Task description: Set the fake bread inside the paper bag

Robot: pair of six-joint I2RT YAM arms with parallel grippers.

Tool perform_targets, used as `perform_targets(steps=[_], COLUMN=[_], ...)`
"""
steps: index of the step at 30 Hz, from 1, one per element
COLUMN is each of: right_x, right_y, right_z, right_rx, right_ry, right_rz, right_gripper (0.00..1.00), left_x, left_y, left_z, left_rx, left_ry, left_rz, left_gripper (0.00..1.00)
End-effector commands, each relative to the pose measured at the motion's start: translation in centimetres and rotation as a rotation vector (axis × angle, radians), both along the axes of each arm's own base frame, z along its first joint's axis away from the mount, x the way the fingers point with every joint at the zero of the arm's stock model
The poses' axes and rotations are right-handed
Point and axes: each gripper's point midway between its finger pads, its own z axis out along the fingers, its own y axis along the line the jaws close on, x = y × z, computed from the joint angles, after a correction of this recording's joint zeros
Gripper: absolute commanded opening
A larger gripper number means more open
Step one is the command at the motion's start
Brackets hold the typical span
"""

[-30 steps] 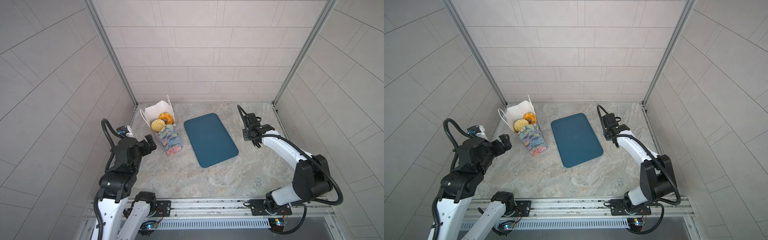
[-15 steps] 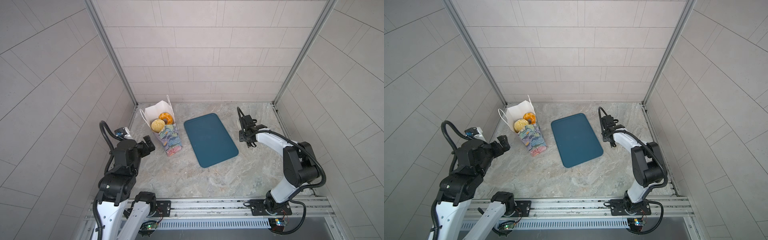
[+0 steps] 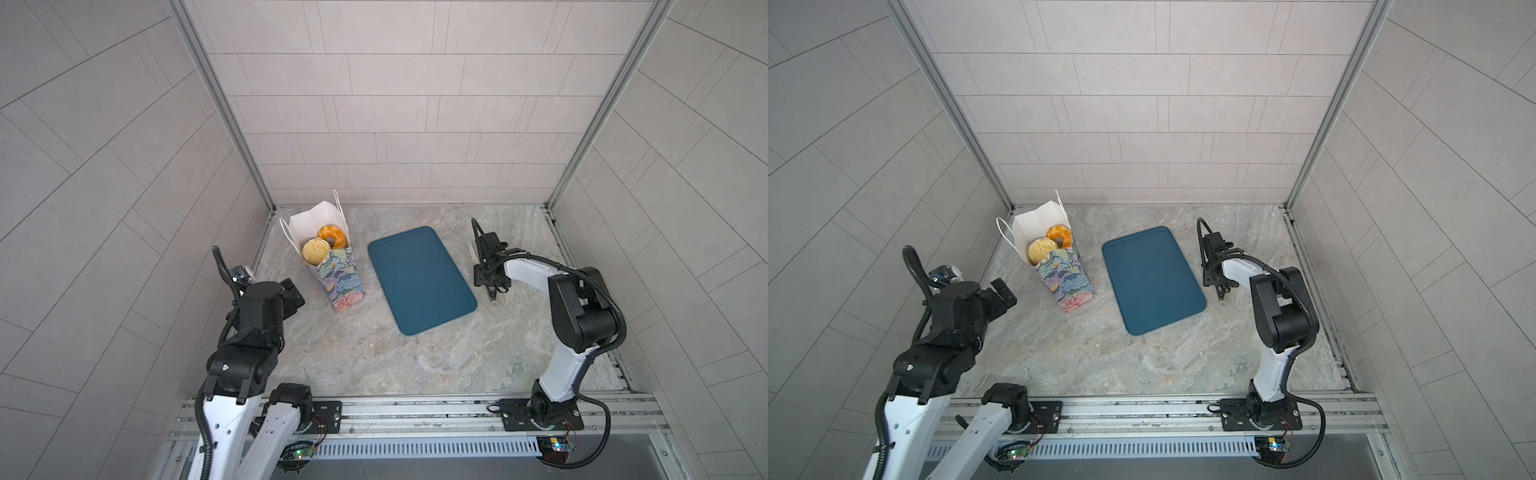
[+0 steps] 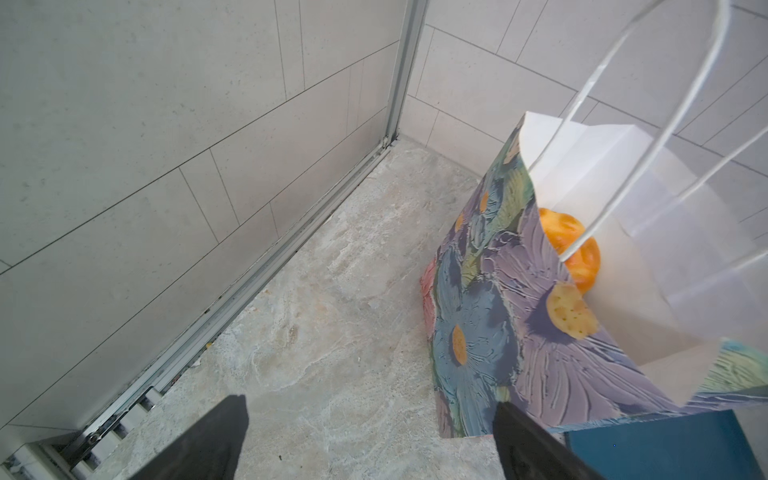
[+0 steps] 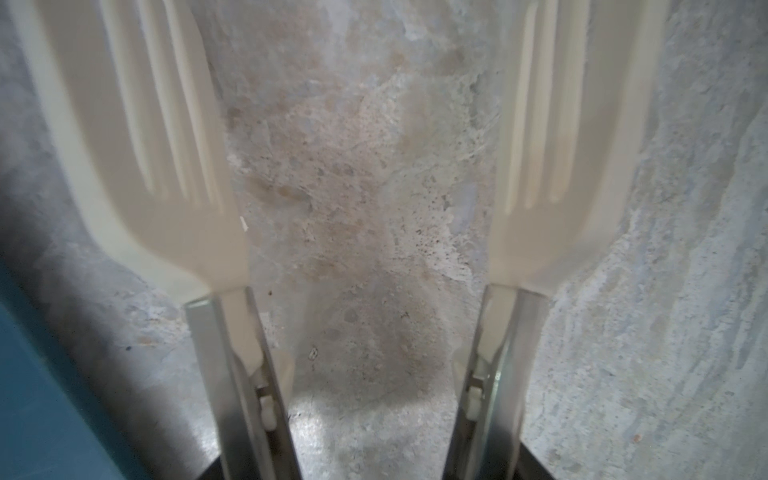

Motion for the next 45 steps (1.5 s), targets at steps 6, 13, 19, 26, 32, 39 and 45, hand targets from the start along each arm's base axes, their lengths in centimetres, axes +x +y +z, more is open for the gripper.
perform_targets(steps=[6,13,19,26,32,39,45], right_x=[-0.7,-1.4,-1.7,-2.1,-1.9,-0.7,-0.6], right_y=[-0.4,-0.6,-3.7,-6.2,-7.1,-7.2,-7.0], right_z=[1.1,6.7,12.4,11.3,9.3,7.1,6.7], right_rx=[0.005,0.005,-0.19,-0.361,-0.361,-0.336,-0.281], right_ry=[-0.01,-0.193,-0.48,-0.627,-0.671,-0.678,-0.687], right_rz=[-0.023,0.029,0.048,0.027,-0.006,-0.016,0.015], right_gripper=[0.99,1.0,0.99,1.0,0.99,0.95,0.95], left_x=[-0.3,0.0,0.6,2.4,4.7,9.1,12.3], left_y=[1.5,2.7,3.9,4.5,4.5,2.9,0.7], left_z=[-2.3,-4.0,-6.9,-8.4,-10.4,-10.8,-12.0], left_rx=[0.016,0.07,0.171,0.239,0.301,0.36,0.386], left_ry=[0.032,0.053,0.099,0.104,0.119,0.024,-0.083], left_rz=[0.118,0.181,0.237,0.268,0.249,0.113,-0.045], left_gripper=[1.0,1.0,1.0,1.0,1.0,1.0,1.0])
